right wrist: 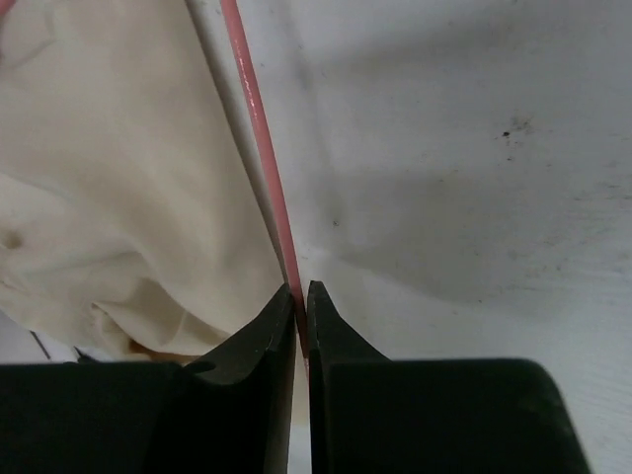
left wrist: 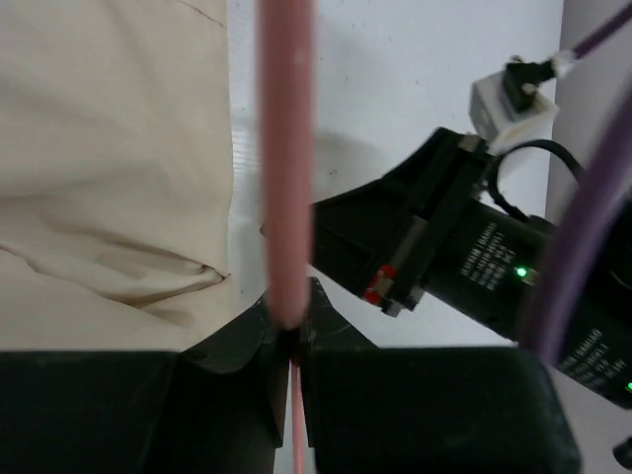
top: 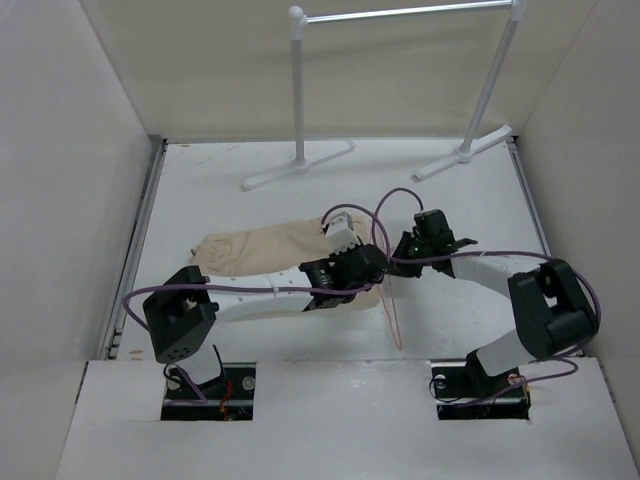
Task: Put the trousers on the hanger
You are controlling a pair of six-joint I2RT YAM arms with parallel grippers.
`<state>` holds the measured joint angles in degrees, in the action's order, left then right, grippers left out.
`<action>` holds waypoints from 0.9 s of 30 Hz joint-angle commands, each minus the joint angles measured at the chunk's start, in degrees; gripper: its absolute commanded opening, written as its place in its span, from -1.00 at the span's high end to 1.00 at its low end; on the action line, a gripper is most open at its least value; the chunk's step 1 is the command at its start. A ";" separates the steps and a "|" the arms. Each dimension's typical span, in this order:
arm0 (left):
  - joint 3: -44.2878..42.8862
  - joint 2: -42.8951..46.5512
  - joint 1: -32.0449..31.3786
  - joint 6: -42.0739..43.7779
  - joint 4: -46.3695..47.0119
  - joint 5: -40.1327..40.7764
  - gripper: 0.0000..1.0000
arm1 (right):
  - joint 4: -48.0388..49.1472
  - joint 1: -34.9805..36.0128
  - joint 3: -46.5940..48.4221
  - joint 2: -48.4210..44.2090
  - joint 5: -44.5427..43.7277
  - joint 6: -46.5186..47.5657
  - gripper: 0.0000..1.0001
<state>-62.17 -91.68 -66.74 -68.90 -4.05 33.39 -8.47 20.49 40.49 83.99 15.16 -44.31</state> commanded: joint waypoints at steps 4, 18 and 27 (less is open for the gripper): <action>2.23 2.74 -0.72 -0.62 6.52 -0.34 1.00 | 5.31 0.21 4.25 3.73 -1.00 -2.35 0.50; 3.55 0.45 2.27 -0.44 3.09 1.07 1.00 | -3.05 -1.02 -0.50 -19.64 -10.41 0.02 0.18; 7.15 -3.24 4.47 2.28 12.48 -2.09 1.00 | 5.21 3.01 3.28 -4.63 -2.06 0.55 0.28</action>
<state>-56.66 -93.89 -63.18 -68.29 2.70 32.01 -8.01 22.17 41.30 77.08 10.98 -44.73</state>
